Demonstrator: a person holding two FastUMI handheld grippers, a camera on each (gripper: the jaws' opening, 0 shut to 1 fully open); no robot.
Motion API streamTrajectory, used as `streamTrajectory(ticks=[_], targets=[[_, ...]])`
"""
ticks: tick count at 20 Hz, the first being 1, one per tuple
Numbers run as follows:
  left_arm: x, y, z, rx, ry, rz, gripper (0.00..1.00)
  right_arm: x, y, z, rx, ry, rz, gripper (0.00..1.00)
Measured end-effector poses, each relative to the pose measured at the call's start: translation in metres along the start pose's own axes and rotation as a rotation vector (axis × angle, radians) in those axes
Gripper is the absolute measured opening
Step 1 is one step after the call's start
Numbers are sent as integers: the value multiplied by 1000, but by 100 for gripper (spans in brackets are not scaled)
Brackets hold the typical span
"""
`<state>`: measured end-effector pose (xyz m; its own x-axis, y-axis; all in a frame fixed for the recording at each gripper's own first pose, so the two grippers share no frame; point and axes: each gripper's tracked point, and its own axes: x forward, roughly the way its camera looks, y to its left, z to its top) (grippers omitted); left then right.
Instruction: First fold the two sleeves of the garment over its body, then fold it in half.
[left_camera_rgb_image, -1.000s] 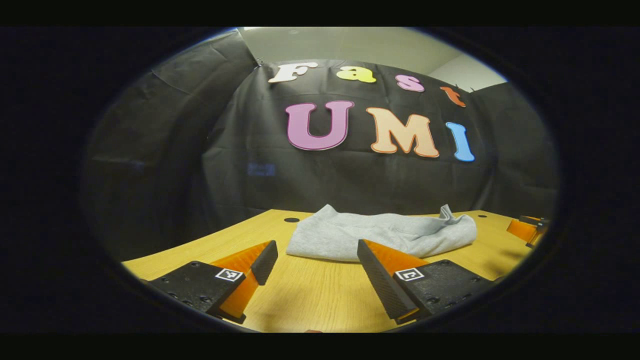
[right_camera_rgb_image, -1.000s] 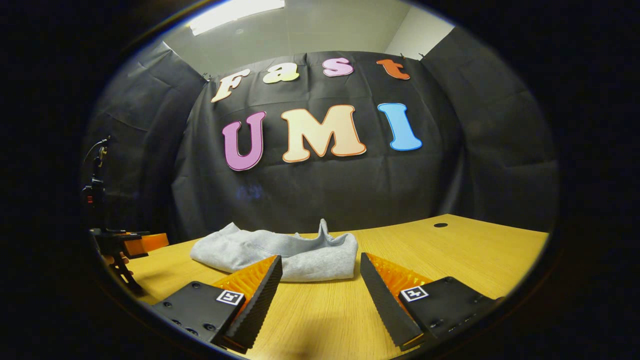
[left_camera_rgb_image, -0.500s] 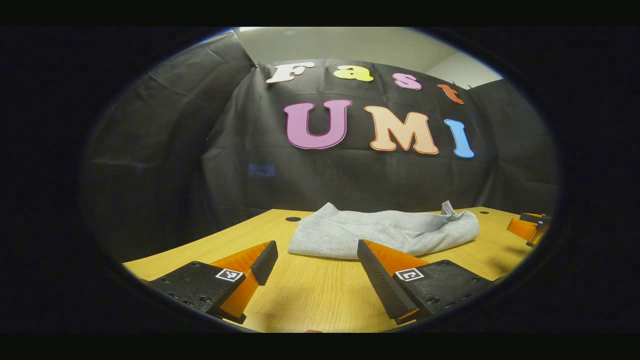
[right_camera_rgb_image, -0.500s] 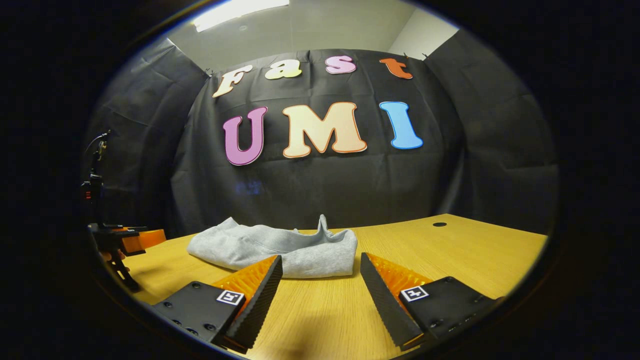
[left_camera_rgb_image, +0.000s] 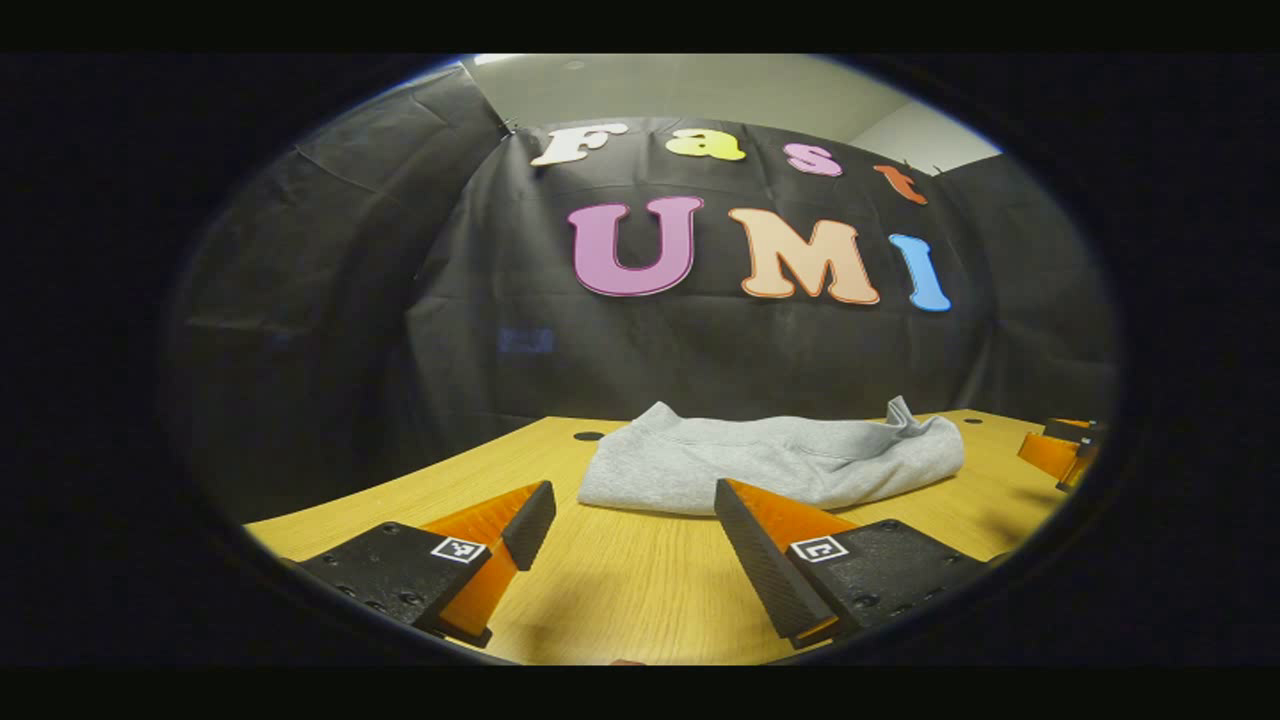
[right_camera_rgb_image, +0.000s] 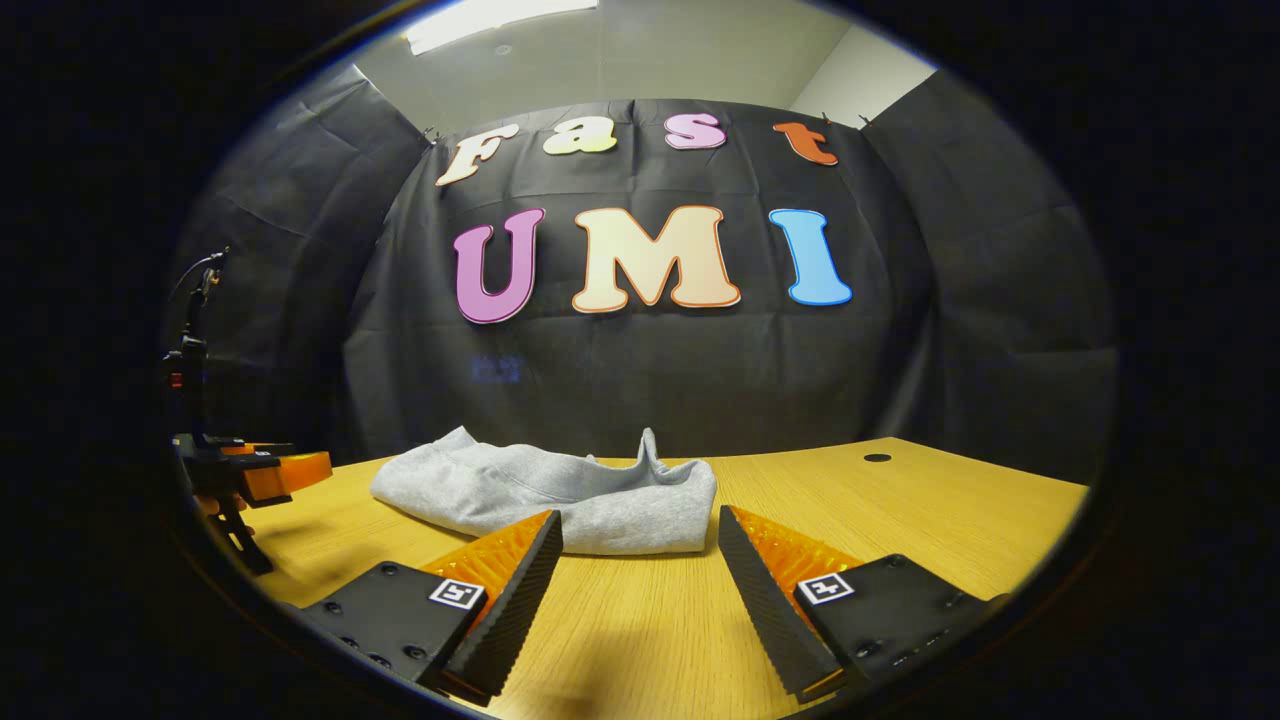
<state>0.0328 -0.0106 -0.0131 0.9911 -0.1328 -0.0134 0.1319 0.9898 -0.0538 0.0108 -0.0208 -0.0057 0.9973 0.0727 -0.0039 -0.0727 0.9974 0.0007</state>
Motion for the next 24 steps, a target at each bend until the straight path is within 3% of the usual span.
streamTrajectory(ticks=[9, 24], targets=[[-1, -3, 4, 53, -29, 5, 94, 3, -3, 1, 1, 0, -9, 97], [-1, 0, 5, 45, -29, 13, 94, 3, -6, -1, 0, 0, -15, 97]])
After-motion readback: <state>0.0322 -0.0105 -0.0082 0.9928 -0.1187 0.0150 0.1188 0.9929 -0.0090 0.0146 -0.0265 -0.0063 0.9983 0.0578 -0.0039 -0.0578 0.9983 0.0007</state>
